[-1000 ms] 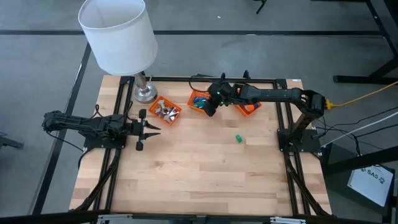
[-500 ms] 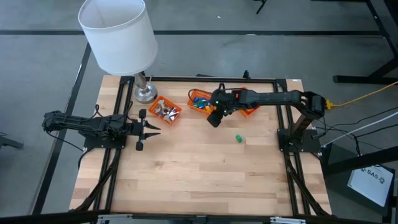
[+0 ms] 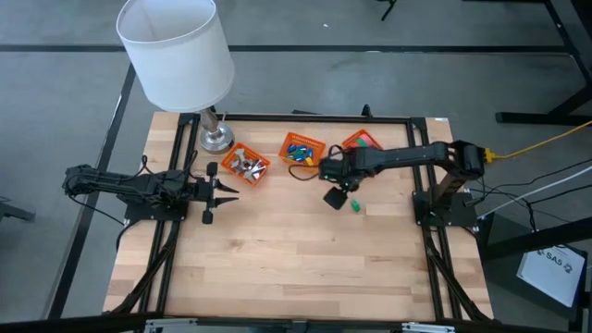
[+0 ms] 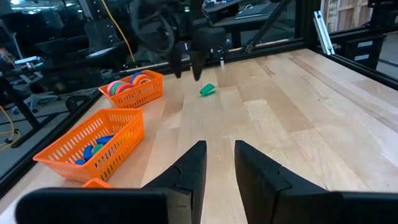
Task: Pick and place Stapler, Stapler remover, tape
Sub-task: Put the green stapler into the middle orange bin
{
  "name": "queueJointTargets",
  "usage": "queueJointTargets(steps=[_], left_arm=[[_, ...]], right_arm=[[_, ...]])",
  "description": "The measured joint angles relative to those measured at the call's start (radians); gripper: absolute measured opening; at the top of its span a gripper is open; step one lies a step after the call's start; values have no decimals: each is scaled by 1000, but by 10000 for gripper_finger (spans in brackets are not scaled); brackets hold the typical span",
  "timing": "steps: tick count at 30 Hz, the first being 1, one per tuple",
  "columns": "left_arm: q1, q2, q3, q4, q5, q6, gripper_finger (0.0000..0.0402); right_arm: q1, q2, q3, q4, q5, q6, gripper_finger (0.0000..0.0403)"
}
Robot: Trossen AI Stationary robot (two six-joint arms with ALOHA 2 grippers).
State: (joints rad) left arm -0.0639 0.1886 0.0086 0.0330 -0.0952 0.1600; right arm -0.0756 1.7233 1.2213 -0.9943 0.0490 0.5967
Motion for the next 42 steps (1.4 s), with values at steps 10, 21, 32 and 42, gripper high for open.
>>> queueJointTargets(steps=[10, 21, 32, 42], left_arm=[[0, 0, 0, 0, 0, 0, 81], [0, 0, 0, 0, 0, 0, 78], [0, 0, 0, 0, 0, 0, 81], [0, 0, 0, 0, 0, 0, 79]], right_arm=[[105, -1, -37, -26, 2, 54, 267], [106, -1, -251, 128, -41, 249, 266], [97, -5, -303, 235, -83, 250, 164], [60, 3, -272, 248, -93, 227, 72]])
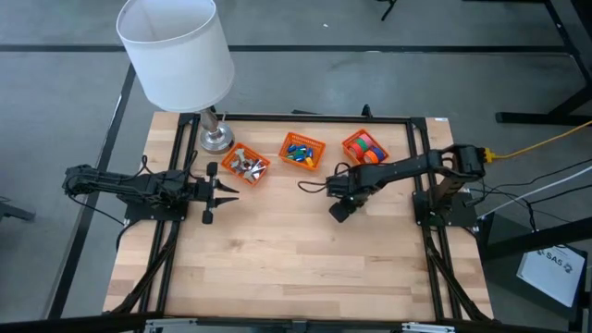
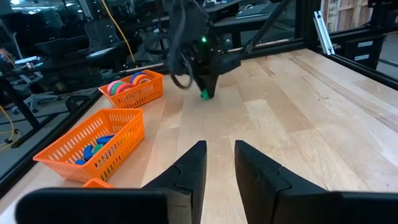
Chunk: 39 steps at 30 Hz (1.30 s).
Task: Pick and place Stapler, Stapler remover, tape
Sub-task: Put the green stapler into the middle orange bin
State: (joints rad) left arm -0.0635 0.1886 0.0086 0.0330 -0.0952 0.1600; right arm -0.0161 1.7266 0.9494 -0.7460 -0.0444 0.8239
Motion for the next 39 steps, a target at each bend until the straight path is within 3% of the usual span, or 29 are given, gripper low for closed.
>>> queueJointTargets(steps=[9, 19, 24, 31, 39], left_arm=[[0, 0, 0, 0, 0, 0, 78], [0, 0, 0, 0, 0, 0, 78], [0, 0, 0, 0, 0, 0, 81], [0, 0, 0, 0, 0, 0, 79], [0, 0, 0, 0, 0, 0, 80]], right_arm=[[-33, -1, 105, 224, 47, -249, 93], [-99, -2, 194, 591, 145, -571, 81], [-133, -3, 199, 702, 214, -646, 90], [-170, -3, 199, 736, 213, -649, 87], [-199, -3, 199, 735, 212, -650, 121]])
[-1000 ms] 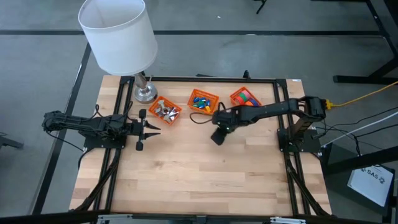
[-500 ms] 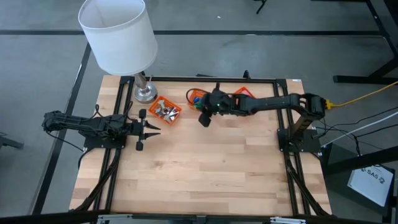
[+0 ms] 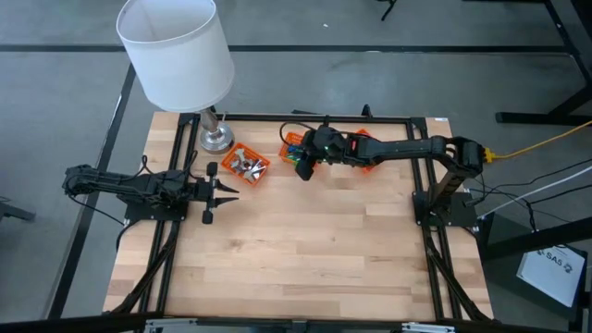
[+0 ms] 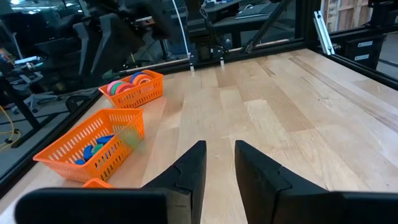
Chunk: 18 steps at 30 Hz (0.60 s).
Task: Pick and place Stapler, Stapler remover, tape
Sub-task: Put the green stapler into the middle orange bin
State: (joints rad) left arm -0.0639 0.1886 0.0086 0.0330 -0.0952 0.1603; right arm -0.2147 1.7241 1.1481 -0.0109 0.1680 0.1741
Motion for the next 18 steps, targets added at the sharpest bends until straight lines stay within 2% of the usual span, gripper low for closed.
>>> queueJointTargets(steps=[13, 15, 18], left_arm=[[0, 0, 0, 0, 0, 0, 78], [0, 0, 0, 0, 0, 0, 79], [0, 0, 0, 0, 0, 0, 79]], right_arm=[[-36, 0, 0, -28, -5, 6, 209], [-34, -1, 0, -44, -45, 14, 215], [-17, 12, 1, -70, -176, -57, 217]])
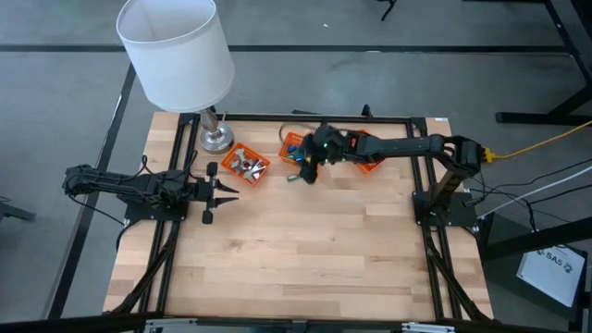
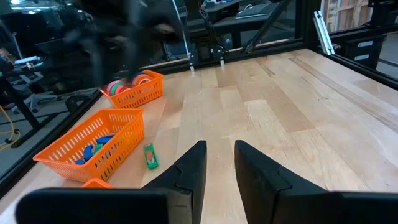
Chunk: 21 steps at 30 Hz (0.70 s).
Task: Pick and place Stapler, Stapler remover, tape
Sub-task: Put the green stapler into the middle orange bin
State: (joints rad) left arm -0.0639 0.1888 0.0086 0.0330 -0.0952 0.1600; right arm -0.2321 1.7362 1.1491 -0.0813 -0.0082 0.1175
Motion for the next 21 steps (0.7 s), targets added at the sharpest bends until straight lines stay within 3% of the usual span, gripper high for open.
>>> queueJointTargets(steps=[7, 15, 21], left_arm=[[0, 0, 0, 0, 0, 0, 79], [0, 0, 0, 0, 1, 0, 77], [0, 0, 0, 0, 1, 0, 81]], right_arm=[[89, 76, 22, -51, -42, -329, 218], [107, 294, 367, -552, -48, -504, 218], [101, 426, 529, -624, -48, -635, 218]])
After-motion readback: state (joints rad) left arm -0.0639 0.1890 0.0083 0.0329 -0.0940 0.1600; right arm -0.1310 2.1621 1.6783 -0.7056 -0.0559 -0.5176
